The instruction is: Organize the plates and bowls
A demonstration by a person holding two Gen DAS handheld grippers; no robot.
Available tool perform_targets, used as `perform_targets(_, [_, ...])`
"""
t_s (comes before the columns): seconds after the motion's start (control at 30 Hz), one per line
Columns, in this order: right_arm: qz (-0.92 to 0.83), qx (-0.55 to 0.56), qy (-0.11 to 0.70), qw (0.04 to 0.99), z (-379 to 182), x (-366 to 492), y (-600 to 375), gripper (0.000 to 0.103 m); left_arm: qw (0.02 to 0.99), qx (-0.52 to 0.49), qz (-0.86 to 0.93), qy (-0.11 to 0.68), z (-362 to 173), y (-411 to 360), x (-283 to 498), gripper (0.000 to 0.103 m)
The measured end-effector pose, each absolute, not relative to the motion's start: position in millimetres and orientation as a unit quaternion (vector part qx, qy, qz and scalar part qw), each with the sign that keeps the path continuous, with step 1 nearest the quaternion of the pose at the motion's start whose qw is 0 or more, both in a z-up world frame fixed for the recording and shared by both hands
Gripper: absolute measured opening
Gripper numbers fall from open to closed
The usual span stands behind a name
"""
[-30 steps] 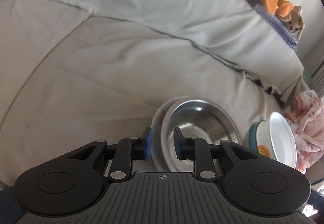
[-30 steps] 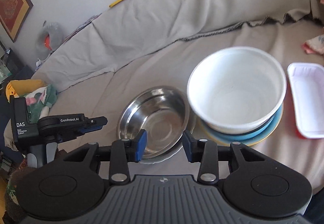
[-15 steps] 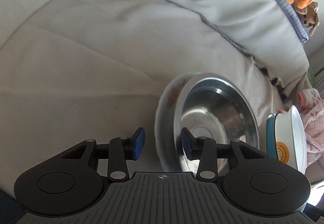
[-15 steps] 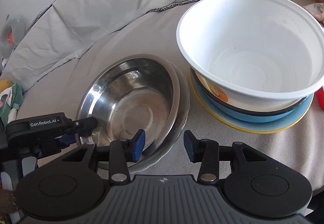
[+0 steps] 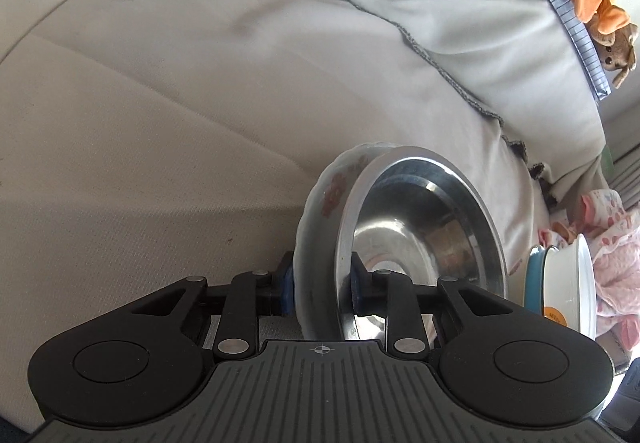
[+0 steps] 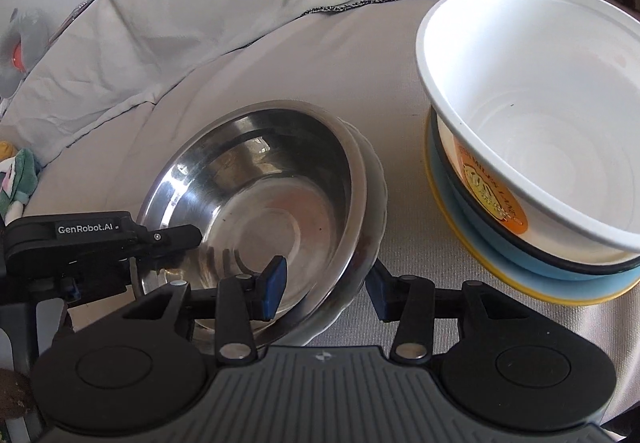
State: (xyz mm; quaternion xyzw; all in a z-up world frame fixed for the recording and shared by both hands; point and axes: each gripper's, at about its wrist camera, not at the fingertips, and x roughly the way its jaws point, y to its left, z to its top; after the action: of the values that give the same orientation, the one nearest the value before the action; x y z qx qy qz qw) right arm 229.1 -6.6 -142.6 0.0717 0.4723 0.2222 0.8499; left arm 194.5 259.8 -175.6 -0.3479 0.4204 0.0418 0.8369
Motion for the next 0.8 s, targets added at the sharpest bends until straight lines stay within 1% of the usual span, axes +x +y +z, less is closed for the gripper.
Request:
perform_targets(0.17, [0.263, 0.043, 0.475, 0.839, -144.0, 227.8, -11.3, 0.046, 0.849, -0.323, 0.065, 0.414, -163.5, 252.3, 185.5, 0.028])
perform_targets(0.3, [0.312, 0.027, 0.45, 0.837, -121.6, 212.6, -32.5, 0.048, 0.874, -0.279, 0.109, 0.384, -123.7, 241.2, 161.5, 0.028])
perform_targets(0.4, [0.364, 0.011, 0.406, 0.838, -93.1, 196.0, -56.0, 0.047, 0.906, -0.233, 0.135, 0.326, -76.7, 222.4, 137.9, 0.028])
perform_targets(0.53, [0.378, 0.019, 0.348, 0.858, -60.3, 176.4, -88.7, 0.048, 0.945, -0.247, 0.053, 0.208, -27.9, 187.3, 110.7, 0.026])
perform_targets(0.57, [0.369, 0.025, 0.338, 0.866, -54.3, 174.0, -95.7, 0.048, 0.949, -0.25, 0.027, 0.193, -21.4, 175.8, 109.2, 0.025])
perform_targets(0.6, [0.358, 0.033, 0.33, 0.873, -48.0, 172.3, -102.3, 0.048, 0.95, -0.248, 0.006, 0.188, -16.5, 163.3, 110.4, 0.021])
perform_targets(0.7, [0.326, 0.054, 0.302, 0.894, -30.8, 172.4, -127.8, 0.048, 0.955, -0.215, -0.019, 0.205, -8.1, 118.5, 121.7, 0.016])
perform_targets(0.8, [0.265, 0.069, 0.27, 0.923, -18.5, 175.4, -157.6, 0.048, 0.953, -0.193, -0.044, 0.23, -10.2, 79.7, 132.2, 0.015])
